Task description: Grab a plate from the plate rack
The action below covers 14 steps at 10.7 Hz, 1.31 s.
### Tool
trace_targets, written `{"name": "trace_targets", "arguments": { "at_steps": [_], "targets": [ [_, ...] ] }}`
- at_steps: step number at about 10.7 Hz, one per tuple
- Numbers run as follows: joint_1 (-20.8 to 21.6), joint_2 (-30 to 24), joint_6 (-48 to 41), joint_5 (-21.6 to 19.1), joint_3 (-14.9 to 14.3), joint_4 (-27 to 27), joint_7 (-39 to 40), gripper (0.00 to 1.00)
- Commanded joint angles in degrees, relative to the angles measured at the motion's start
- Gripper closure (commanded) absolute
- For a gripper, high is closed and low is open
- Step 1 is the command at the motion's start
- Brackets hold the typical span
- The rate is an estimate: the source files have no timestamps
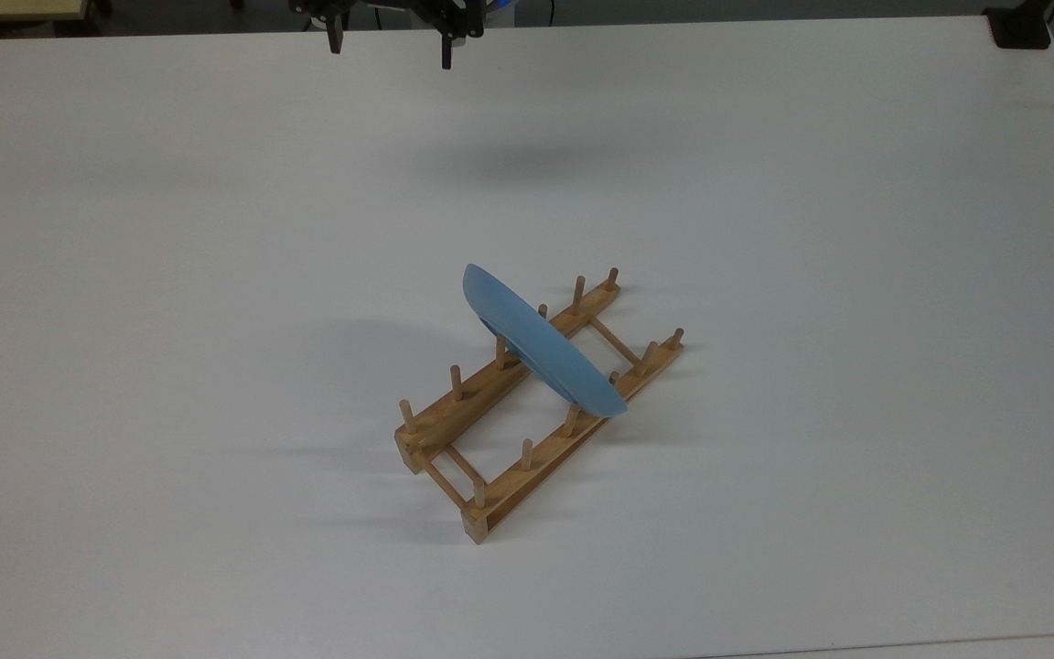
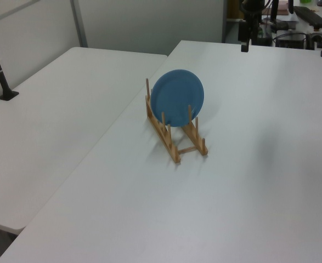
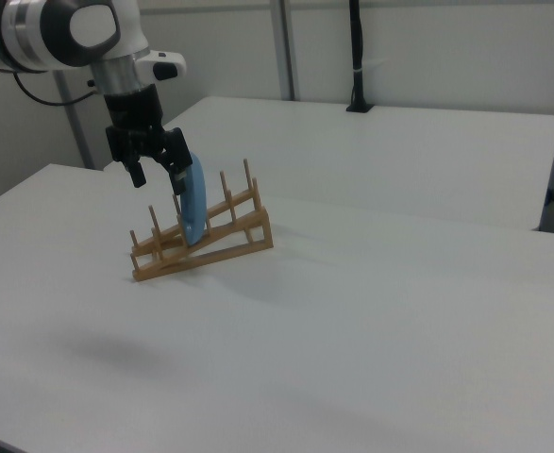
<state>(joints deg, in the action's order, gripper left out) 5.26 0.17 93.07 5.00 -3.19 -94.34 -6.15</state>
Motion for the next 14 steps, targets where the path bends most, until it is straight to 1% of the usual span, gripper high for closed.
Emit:
{"name": "trace_targets", "arguments": {
  "at_steps": [1,14],
  "targets": [
    [0.27,0.18,-2.1,0.19,-0.32,1.09,1.48,0.0],
    [0.36,0.88,-1.05,0.01,-0.23,1.09,1.58,0.0]
  ]
}}
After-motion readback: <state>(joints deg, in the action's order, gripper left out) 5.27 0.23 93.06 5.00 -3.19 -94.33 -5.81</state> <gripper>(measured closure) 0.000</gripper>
